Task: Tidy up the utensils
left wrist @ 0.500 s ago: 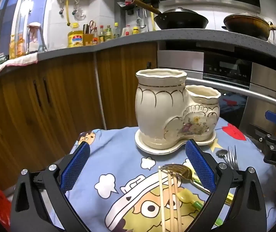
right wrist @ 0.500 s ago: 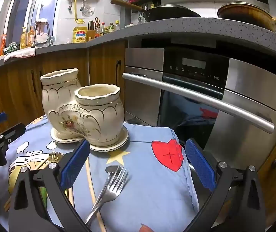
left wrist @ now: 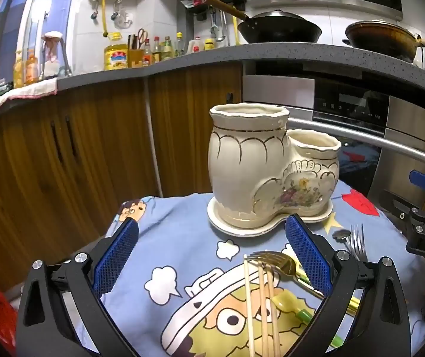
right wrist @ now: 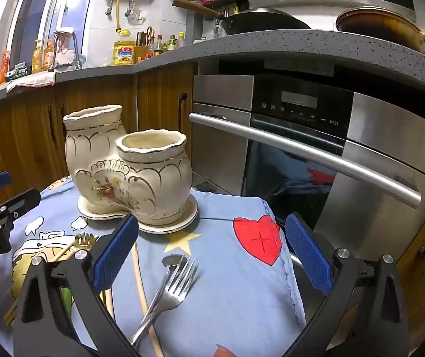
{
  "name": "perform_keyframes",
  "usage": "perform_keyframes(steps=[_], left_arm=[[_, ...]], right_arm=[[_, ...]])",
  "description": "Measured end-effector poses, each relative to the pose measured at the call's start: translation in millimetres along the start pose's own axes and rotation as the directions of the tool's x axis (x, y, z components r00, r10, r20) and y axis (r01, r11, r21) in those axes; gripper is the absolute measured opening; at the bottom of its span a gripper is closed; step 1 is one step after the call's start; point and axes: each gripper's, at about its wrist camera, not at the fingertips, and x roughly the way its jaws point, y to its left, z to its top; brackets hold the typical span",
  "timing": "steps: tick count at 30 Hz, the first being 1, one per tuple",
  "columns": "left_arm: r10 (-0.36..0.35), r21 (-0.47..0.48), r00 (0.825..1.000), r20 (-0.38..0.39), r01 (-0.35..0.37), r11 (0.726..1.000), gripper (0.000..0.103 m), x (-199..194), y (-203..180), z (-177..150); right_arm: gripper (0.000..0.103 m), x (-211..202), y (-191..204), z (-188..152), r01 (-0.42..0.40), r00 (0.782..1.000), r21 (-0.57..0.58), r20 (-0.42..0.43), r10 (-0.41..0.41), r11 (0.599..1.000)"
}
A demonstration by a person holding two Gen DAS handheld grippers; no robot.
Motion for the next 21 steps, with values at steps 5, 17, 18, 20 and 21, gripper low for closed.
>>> perform_keyframes(steps=[5,17,18,20,21], left_arm=[[-0.001,-0.003,1.0,-0.001,0.001,1.0,0.098,1.8,-0.6,-1.0],[-0.004,-0.006,1.0,-0.006,0.004,1.0,0.098,2.9,1.4,-0.8],[-0.004,-0.007,1.0,-0.006,0.004,1.0,0.098,3.3,1.1,-1.0],[-0.004,-0.006,1.0,-0.008,0.004,1.0,0.098,2.7,1.5,-0.5],[-0.004,-0.006,1.0,-0.008,0.004,1.0,0.098,3.2,1.1,-0.6]], right_arm=[[0.098,0.4,-0.6,-0.5,0.001,1.0,0.002,-0.004,-0.001,1.0],[0.098,0.9,0.3,-0.4,0.004,1.0,-0.003,-0.004,-0.004,1.0],[0.098,0.8,0.3,-0.4,0.003,1.0,-0.003,-0.004,-0.003,1.0],[0.098,1.0,0.3,-0.2,0.003,1.0,-0.004,-0.004,-0.004,1.0],[0.098,0.9,0.3,-0.3,0.004,1.0,-0.004,-0.004,-0.004,1.0]])
